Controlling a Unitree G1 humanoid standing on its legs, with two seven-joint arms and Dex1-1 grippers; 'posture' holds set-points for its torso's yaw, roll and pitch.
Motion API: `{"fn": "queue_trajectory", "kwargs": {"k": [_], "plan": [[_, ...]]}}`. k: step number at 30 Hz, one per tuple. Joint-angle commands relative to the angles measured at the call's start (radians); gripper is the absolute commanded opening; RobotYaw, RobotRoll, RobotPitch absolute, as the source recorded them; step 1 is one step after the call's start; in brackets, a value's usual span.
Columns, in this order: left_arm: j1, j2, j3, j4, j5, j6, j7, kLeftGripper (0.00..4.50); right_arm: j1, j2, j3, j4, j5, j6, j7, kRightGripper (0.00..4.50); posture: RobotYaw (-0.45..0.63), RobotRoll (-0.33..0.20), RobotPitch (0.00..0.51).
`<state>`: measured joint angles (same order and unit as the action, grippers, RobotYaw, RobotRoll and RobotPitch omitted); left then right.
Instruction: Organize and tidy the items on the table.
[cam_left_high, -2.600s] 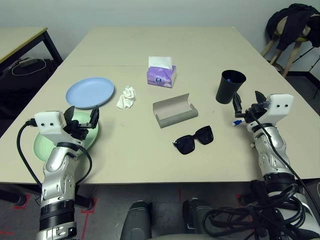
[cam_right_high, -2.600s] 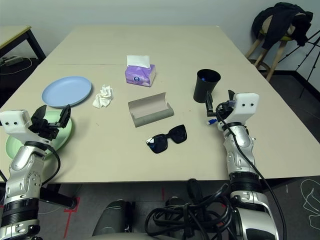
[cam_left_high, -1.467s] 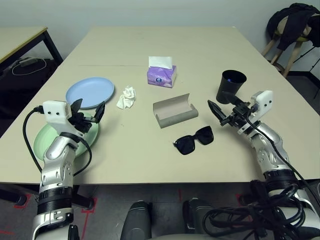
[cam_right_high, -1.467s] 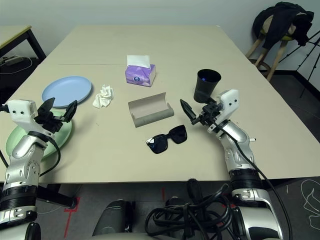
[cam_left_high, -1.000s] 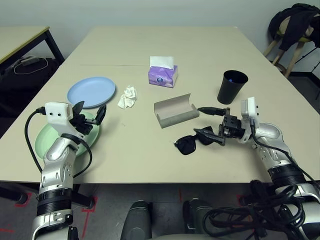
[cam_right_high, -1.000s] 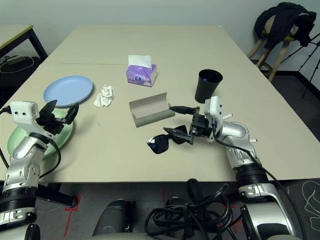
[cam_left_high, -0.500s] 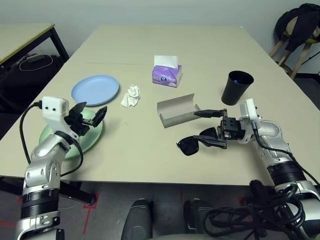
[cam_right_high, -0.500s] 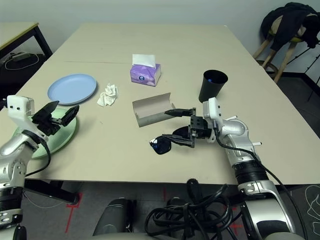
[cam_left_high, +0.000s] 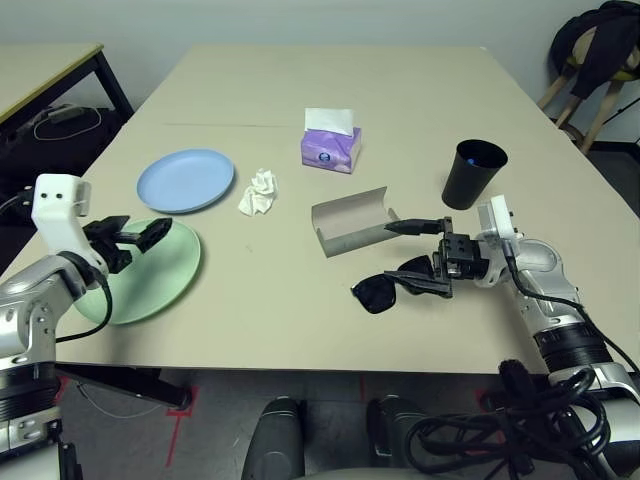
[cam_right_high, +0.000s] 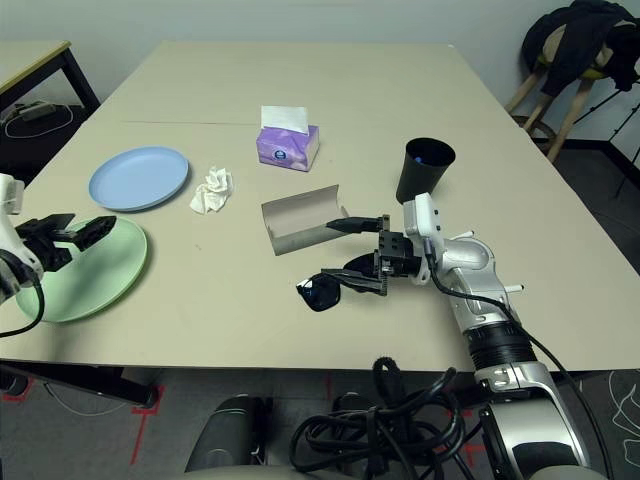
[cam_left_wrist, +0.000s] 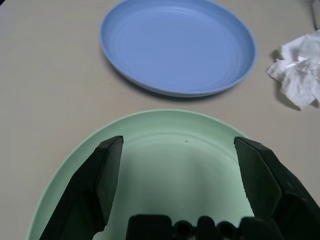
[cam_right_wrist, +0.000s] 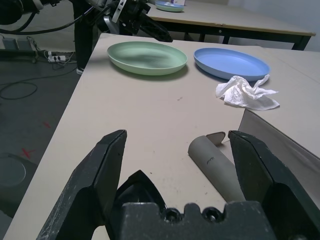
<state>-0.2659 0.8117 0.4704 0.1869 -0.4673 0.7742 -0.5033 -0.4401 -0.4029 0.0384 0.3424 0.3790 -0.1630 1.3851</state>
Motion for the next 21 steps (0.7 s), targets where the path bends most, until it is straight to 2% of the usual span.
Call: {"fn": "queue_trajectory", "kwargs": {"k": [1,11,20,21], "plan": [[-0.030,0.027,0.017,0.068,0.022,-0.012,0.011,4.48,0.011,0.002,0.014,-0.024,0.005,0.008,-0.004,4.50,0.15,0.000,0.072],[-0.062,0.110,0.030,0.270,0.072,-0.025,0.030,4.48,0.016,-0.001,0.018,-0.063,0.009,0.030,-0.019,4.50,0.14,0.000,0.077],[-0.009,0.095,0.034,0.282,0.066,0.007,0.020,4.48,0.014,-0.003,0.022,-0.095,0.011,0.053,-0.035,4.50,0.14,0.000,0.076],[0.001,0.093,0.032,0.286,0.066,0.013,0.015,4.32,0.011,-0.002,0.022,-0.097,0.012,0.056,-0.037,4.50,0.14,0.000,0.076]]}}
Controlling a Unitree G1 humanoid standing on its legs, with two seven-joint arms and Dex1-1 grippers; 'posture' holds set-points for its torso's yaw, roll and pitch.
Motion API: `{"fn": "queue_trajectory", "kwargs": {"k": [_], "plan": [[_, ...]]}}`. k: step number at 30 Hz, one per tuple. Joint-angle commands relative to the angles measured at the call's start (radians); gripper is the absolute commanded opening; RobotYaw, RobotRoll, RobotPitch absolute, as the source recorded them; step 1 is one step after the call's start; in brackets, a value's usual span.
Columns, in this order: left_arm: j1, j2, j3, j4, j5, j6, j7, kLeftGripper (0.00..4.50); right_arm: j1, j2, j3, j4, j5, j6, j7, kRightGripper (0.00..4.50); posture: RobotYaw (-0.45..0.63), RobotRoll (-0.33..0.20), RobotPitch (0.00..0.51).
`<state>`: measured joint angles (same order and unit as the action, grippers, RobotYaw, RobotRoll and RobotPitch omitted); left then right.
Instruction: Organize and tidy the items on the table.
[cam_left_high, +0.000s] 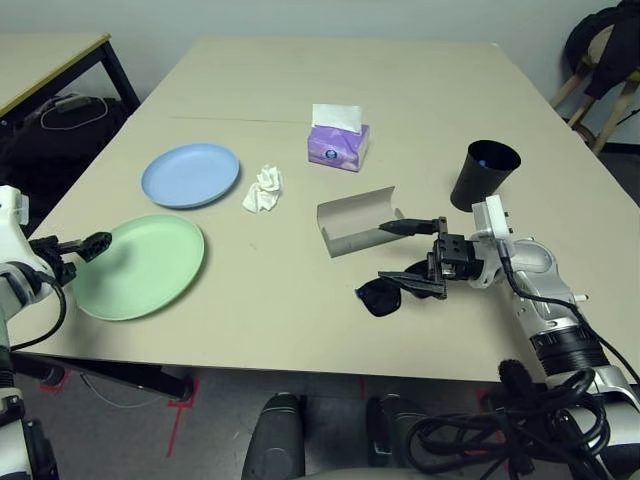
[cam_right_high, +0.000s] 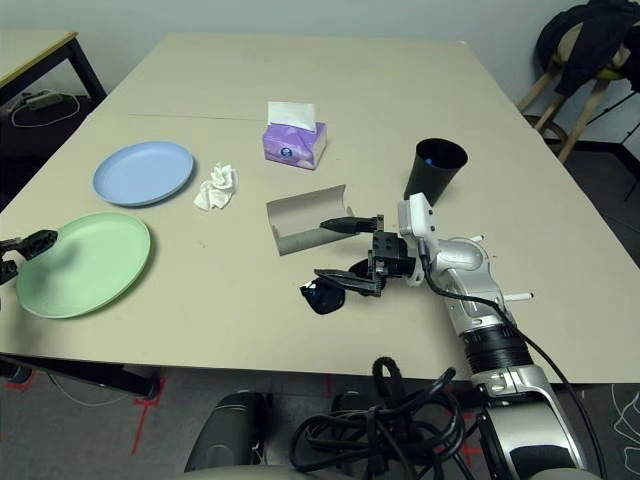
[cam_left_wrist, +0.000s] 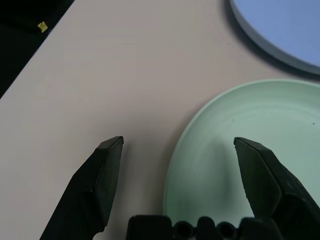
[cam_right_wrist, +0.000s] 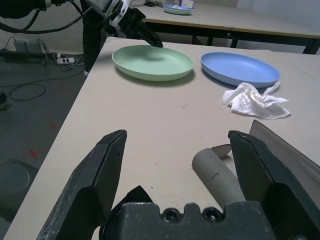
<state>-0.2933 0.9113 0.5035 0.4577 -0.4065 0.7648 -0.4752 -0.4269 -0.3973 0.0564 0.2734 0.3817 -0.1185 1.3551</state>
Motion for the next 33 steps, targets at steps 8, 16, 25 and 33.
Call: {"fn": "queue_trajectory", "kwargs": {"k": [8,16,25,33], "plan": [[0.093,-0.007,-0.026,0.013,0.017,0.035,-0.044,1.63,-0.002,-0.006,0.002,-0.041,0.012,0.012,-0.019,4.50,0.13,0.000,0.069],[0.073,-0.008,-0.010,0.022,0.015,0.037,-0.050,0.03,-0.002,-0.004,0.003,-0.033,0.006,-0.001,-0.025,4.50,0.13,0.000,0.067],[0.020,-0.027,0.022,-0.002,-0.021,0.113,-0.035,0.03,-0.015,-0.002,0.005,-0.010,0.002,-0.017,-0.023,4.50,0.14,0.000,0.061],[0.002,-0.096,0.104,-0.173,-0.095,0.248,0.038,0.03,-0.030,-0.001,0.000,0.005,0.010,-0.022,-0.022,4.50,0.14,0.000,0.058]]}}
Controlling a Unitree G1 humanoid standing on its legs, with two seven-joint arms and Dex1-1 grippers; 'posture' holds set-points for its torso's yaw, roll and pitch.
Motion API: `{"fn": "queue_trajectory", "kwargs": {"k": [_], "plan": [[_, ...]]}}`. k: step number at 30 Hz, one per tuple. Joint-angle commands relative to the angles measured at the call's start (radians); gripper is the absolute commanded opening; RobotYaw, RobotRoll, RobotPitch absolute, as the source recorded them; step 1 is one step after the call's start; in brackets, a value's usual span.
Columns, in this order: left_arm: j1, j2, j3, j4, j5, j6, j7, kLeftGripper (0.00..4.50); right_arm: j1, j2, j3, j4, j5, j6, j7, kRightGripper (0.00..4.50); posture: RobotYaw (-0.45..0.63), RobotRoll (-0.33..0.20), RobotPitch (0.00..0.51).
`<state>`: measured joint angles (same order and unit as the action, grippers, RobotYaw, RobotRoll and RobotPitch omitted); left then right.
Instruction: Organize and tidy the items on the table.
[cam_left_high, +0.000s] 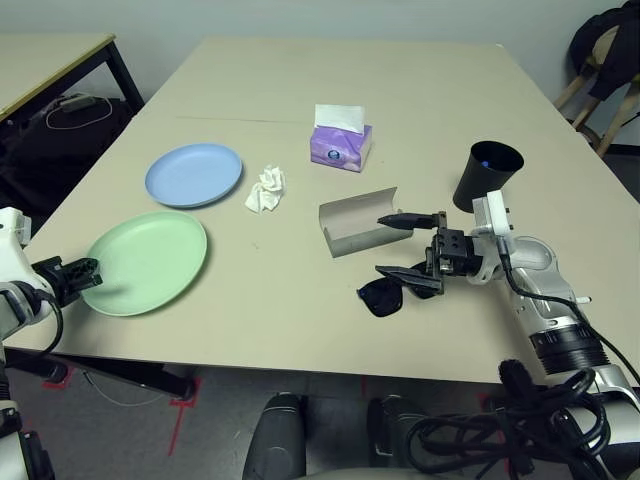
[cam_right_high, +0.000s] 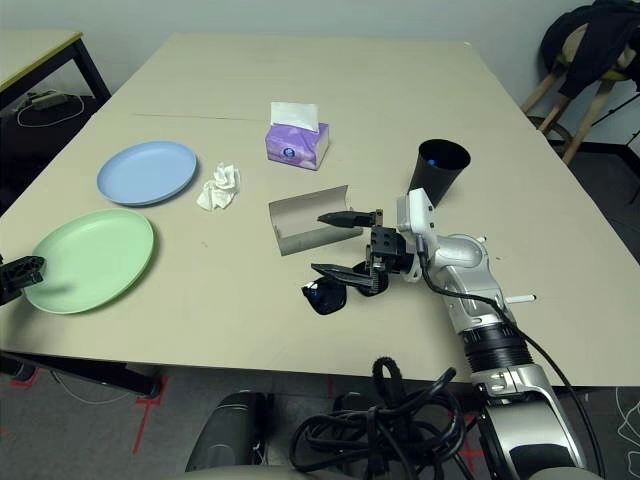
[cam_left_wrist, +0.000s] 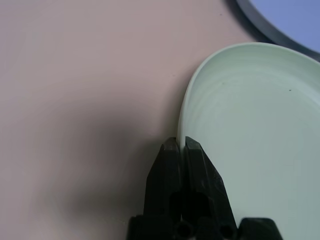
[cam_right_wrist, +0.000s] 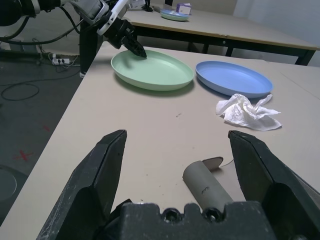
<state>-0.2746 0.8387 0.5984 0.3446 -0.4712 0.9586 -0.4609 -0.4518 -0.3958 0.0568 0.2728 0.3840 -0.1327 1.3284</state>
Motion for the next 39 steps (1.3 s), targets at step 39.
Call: {"fn": "queue_trajectory", "kwargs": {"k": [39], "plan": [[-0.719,-0.229,-0.024,0.597,0.080,-0.460,0.505,0.03,0.059,0.015,-0.017,-0.138,0.022,0.226,-0.258,4.50,0.13,0.000,0.048]]}}
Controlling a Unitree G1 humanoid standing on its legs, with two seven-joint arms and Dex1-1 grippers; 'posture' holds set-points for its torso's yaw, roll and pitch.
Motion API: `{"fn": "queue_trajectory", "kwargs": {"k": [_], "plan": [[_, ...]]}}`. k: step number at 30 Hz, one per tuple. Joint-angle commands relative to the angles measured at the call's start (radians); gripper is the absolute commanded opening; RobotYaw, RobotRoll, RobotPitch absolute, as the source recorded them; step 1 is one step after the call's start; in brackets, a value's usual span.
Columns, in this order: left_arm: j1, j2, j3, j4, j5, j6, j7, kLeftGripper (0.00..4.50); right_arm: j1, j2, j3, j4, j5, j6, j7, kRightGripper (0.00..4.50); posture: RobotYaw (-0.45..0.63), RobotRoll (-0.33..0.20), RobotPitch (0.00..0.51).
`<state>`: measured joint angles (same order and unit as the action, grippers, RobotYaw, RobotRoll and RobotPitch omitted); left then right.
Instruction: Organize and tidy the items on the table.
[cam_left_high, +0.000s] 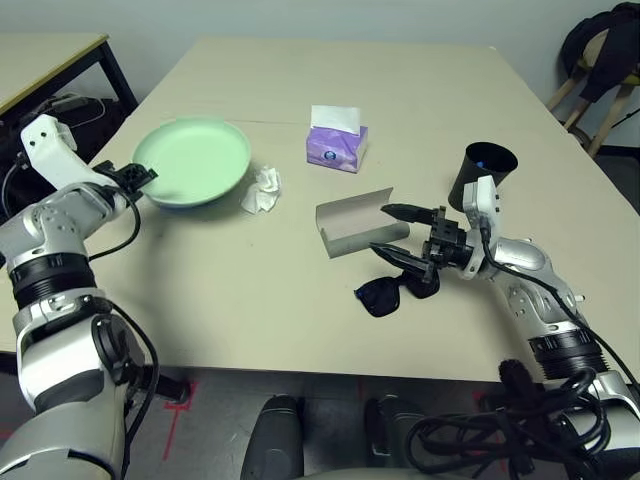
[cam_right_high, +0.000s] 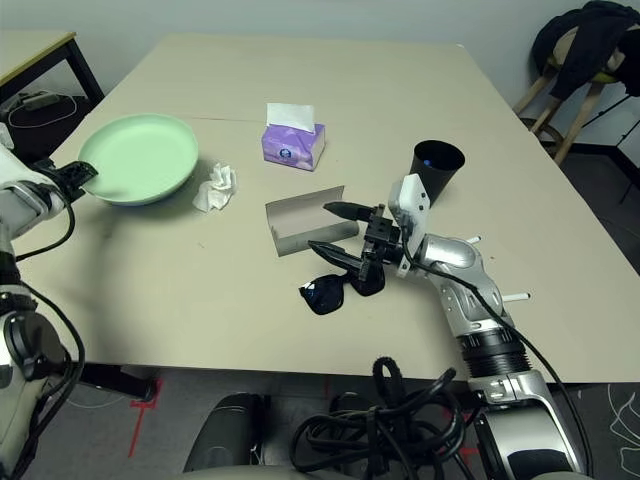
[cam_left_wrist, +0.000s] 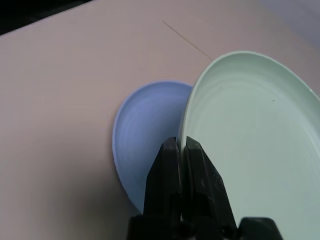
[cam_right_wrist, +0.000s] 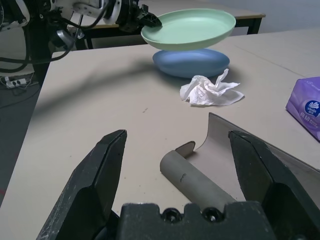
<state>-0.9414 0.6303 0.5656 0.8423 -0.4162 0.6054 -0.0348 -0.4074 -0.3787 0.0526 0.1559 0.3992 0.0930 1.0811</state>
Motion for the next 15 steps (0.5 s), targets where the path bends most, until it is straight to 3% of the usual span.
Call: {"fn": "queue_trajectory", "kwargs": {"k": [1,8,15], "plan": [[-0.070,-0.027,0.013,0.135,0.025,-0.136,0.101,0.03,0.015,-0.002,-0.014,-0.022,0.006,-0.001,-0.015,4.50,0.13,0.000,0.048],[-0.135,-0.038,-0.001,0.308,0.047,-0.300,0.188,0.03,0.017,-0.002,-0.019,-0.027,0.007,-0.012,-0.039,4.50,0.11,0.000,0.043],[-0.156,-0.044,-0.006,0.375,0.050,-0.357,0.208,0.03,0.030,-0.008,-0.022,-0.051,0.009,-0.009,-0.053,4.50,0.10,0.000,0.039]]}}
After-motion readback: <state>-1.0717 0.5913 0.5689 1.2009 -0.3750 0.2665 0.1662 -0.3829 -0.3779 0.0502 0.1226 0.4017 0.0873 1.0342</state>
